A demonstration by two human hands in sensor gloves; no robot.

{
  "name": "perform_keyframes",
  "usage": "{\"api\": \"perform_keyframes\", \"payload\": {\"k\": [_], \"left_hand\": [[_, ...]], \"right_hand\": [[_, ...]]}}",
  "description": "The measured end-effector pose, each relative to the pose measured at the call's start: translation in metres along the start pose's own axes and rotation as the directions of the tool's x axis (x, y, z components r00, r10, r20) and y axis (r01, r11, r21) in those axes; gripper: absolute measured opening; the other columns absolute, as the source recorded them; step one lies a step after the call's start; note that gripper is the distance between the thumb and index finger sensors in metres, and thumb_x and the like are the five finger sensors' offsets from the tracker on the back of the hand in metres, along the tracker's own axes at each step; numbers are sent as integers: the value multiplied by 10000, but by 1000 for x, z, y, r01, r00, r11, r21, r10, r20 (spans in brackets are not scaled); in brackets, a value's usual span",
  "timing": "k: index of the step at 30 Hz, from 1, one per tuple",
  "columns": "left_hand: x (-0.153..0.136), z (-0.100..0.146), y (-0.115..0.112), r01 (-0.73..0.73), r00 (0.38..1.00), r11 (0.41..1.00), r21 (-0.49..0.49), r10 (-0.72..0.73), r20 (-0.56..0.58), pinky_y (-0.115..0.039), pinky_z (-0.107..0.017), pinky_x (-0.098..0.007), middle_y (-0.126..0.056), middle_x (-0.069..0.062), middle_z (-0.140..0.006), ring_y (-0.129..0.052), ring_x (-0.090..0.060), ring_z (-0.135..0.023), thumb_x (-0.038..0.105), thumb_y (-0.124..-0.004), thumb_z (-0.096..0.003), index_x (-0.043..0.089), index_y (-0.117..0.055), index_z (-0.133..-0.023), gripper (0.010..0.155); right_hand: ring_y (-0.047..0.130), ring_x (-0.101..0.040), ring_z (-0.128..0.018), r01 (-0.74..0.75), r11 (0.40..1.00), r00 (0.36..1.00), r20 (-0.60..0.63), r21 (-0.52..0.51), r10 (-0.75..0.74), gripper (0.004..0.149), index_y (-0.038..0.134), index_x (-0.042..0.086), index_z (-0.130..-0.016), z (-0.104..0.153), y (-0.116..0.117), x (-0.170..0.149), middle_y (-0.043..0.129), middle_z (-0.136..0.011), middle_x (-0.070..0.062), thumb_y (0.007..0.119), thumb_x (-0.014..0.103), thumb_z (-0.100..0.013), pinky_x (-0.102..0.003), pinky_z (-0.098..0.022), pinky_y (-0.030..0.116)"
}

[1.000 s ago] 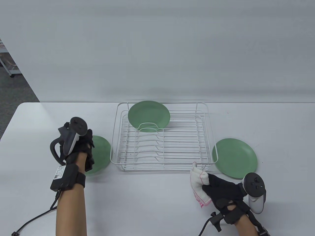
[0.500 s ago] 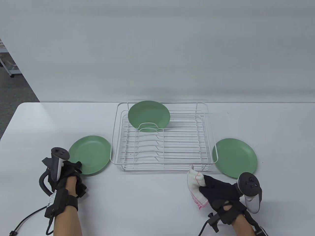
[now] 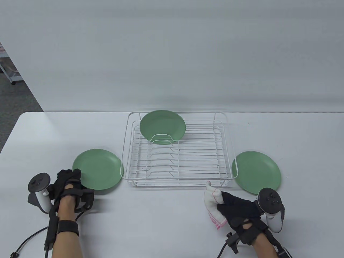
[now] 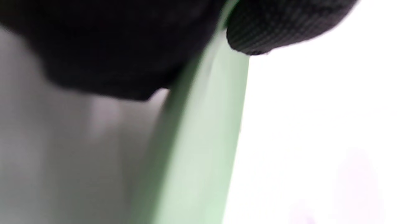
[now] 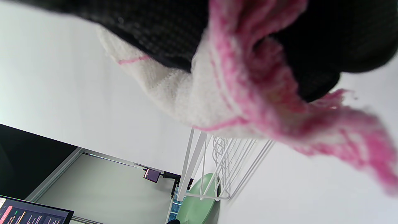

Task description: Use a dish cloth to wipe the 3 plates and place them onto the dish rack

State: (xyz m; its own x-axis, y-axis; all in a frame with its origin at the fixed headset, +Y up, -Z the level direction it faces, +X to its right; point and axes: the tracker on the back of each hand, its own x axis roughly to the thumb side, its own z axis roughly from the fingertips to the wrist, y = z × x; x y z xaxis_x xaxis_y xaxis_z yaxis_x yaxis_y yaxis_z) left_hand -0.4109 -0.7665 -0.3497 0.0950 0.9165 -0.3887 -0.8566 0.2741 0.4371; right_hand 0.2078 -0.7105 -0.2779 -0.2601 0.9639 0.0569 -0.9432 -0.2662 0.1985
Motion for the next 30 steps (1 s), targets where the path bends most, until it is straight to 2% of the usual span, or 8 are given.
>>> {"api": "perform_keyframes", "payload": {"k": [3, 6, 10, 14, 18, 22, 26, 30], "left_hand": [[18, 10, 8, 39, 994, 998, 52, -44, 98, -909, -19, -412, -896, -171, -780, -1060, -228, -82, 417, -839, -439, 193, -630, -822, 490], [42, 25, 14, -16, 977, 999, 50, 5, 213, -950, -119, -401, -796, -160, -883, -1093, -222, -215, 434, -818, -459, 208, -517, -930, 603], [72, 50, 13, -168, 924, 984, -60, 179, 339, -968, -184, -402, -732, -164, -935, -1105, -222, -303, 404, -813, -474, 197, -399, -1028, 722], [100, 88, -14, -214, 856, 944, -253, 306, 416, -969, -210, -404, -703, -191, -945, -1100, -221, -337, 395, -801, -485, 210, -337, -1072, 771], [117, 128, -51, -163, 823, 931, -325, 310, 475, -969, -200, -401, -711, -204, -932, -1100, -219, -322, 394, -803, -478, 203, -347, -1074, 774], [118, 161, -89, -105, 799, 930, -351, 289, 528, -969, -199, -402, -709, -214, -925, -1099, -219, -322, 398, -809, -473, 192, -349, -1071, 782], [101, 187, -124, -62, 796, 933, -354, 260, 547, -967, -199, -414, -702, -224, -922, -1098, -233, -323, 389, -820, -464, 184, -349, -1068, 793], [83, 211, -146, 51, 796, 932, -358, 179, 578, -965, -210, -419, -685, -238, -925, -1095, -240, -336, 386, -822, -465, 176, -336, -1068, 802]], "right_hand": [[963, -497, -486, 3, 1000, 1000, -2, -2, -3, 490, 888, 174, -836, 0, 0, 0, 951, -744, -228, 897, 197, -346, -587, -324, 850], [963, -497, -485, 5, 1000, 1000, -1, -3, -5, 490, 888, 173, -836, 0, 0, 0, 952, -744, -228, 897, 198, -346, -586, -323, 851], [964, -497, -483, 10, 1000, 1000, 6, -4, -10, 491, 888, 175, -836, 0, 0, 1, 951, -745, -227, 897, 198, -346, -586, -323, 851], [965, -495, -484, 16, 1000, 1000, 11, -3, -16, 490, 889, 176, -834, 0, 0, 1, 953, -743, -228, 897, 200, -345, -586, -322, 851], [965, -495, -483, 26, 1000, 1000, 7, -9, -26, 490, 888, 178, -835, 1, 0, 0, 953, -743, -224, 897, 200, -345, -584, -321, 853], [966, -494, -480, 51, 998, 999, 0, -24, -51, 489, 890, 176, -833, 2, -2, -2, 954, -741, -225, 897, 201, -344, -583, -320, 853], [965, -494, -478, 120, 991, 993, 19, -61, -119, 491, 889, 175, -834, 4, -7, 3, 954, -741, -226, 897, 200, -344, -582, -318, 853], [964, -492, -479, 134, 982, 991, 37, -130, -130, 491, 886, 178, -837, 5, -10, 17, 951, -746, -227, 896, 203, -347, -581, -319, 851]]}}
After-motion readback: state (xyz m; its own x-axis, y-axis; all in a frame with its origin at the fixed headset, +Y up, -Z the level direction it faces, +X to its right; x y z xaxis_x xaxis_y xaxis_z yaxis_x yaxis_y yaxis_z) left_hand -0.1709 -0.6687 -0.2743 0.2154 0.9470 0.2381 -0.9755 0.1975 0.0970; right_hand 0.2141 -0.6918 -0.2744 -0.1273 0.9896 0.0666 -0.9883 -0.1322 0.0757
